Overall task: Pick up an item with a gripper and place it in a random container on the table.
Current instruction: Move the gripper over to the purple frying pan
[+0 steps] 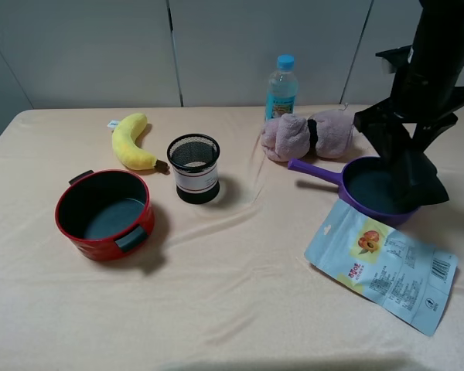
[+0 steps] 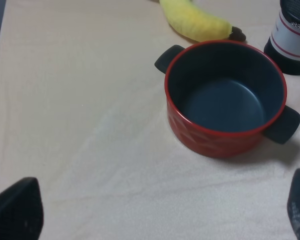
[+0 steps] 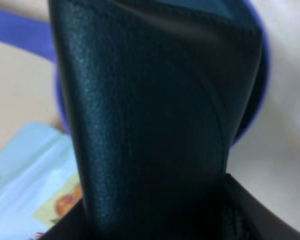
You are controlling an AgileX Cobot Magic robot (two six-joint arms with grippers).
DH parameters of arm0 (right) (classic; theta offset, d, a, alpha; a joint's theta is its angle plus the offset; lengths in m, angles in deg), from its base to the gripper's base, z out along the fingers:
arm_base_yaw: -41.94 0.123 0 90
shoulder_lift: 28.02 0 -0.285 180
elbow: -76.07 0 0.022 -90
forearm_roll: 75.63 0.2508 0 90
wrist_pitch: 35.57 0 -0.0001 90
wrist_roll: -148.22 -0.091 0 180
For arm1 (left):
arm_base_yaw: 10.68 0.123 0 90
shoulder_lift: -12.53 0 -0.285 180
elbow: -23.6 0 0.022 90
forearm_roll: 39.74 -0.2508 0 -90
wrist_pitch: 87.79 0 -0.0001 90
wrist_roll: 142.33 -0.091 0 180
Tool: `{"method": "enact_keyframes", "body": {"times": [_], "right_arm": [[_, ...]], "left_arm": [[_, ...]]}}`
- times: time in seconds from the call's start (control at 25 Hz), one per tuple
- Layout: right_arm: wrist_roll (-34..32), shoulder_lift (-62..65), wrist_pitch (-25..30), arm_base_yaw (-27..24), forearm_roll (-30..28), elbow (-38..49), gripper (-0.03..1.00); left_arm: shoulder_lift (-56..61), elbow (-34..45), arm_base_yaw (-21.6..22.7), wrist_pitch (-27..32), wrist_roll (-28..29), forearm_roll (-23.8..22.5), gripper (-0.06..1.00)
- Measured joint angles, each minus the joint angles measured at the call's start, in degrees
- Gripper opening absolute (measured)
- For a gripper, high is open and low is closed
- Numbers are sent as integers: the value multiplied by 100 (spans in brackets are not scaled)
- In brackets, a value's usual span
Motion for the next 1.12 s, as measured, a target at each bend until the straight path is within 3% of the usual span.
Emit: {"method": "enact_keyframes", "body": {"times": [0.2, 0.44, 1.12], "right_arm": [[481, -230, 64, -381, 172, 0, 32], [802, -514, 131, -433, 188, 0, 32], [936, -1421, 78, -433, 243, -293, 32]], "left_arm": [[0, 0, 0, 0, 0, 0, 99], [0, 0, 0, 0, 0, 0, 99], [0, 0, 0, 0, 0, 0, 99]]}}
